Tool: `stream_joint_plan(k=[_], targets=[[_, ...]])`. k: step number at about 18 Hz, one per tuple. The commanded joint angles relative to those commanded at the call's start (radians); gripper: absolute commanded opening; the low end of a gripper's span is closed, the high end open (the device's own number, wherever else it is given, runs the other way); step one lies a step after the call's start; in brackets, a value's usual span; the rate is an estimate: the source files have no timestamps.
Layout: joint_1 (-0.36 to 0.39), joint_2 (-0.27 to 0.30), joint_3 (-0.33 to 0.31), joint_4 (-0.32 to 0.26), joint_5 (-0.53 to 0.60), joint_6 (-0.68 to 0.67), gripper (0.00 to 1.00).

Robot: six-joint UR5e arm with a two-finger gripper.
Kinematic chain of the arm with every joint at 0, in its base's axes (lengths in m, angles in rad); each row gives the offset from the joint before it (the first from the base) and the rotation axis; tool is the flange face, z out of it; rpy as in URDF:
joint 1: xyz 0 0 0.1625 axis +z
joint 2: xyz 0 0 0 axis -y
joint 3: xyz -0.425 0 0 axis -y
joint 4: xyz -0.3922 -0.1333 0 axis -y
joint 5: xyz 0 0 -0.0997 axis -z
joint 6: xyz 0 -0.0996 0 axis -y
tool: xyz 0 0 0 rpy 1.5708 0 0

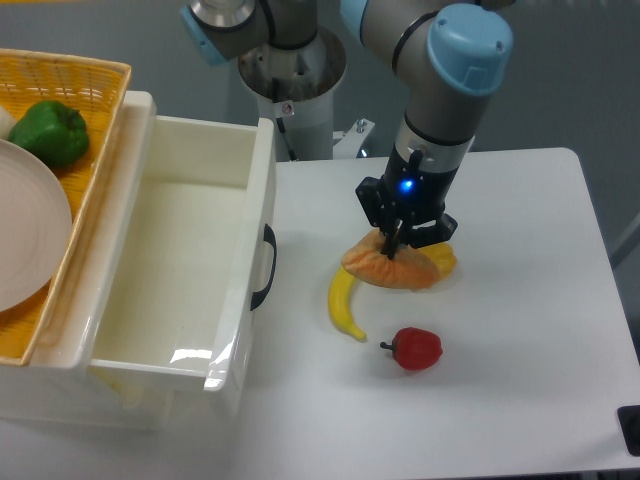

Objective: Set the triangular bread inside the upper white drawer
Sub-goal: 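Lift the bread and carry it toward the open white drawer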

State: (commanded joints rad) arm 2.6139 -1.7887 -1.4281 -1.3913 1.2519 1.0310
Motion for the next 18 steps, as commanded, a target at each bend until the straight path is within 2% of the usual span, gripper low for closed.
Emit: stream_joint_plan(k=[7,11,15,18], targets=[[0.012,0.031,-0.002,-0.002,-0.112,-0.135,0.0],[0.005,0.071,-0.009,-0.003,-0.167,-0.196,0.0],[-0.021,0.094,-0.012,-0.011,-0.233,-0.235,0.0],[-0.064,0.112,-0.031,-0.018,-0.233,-0.235,0.0]])
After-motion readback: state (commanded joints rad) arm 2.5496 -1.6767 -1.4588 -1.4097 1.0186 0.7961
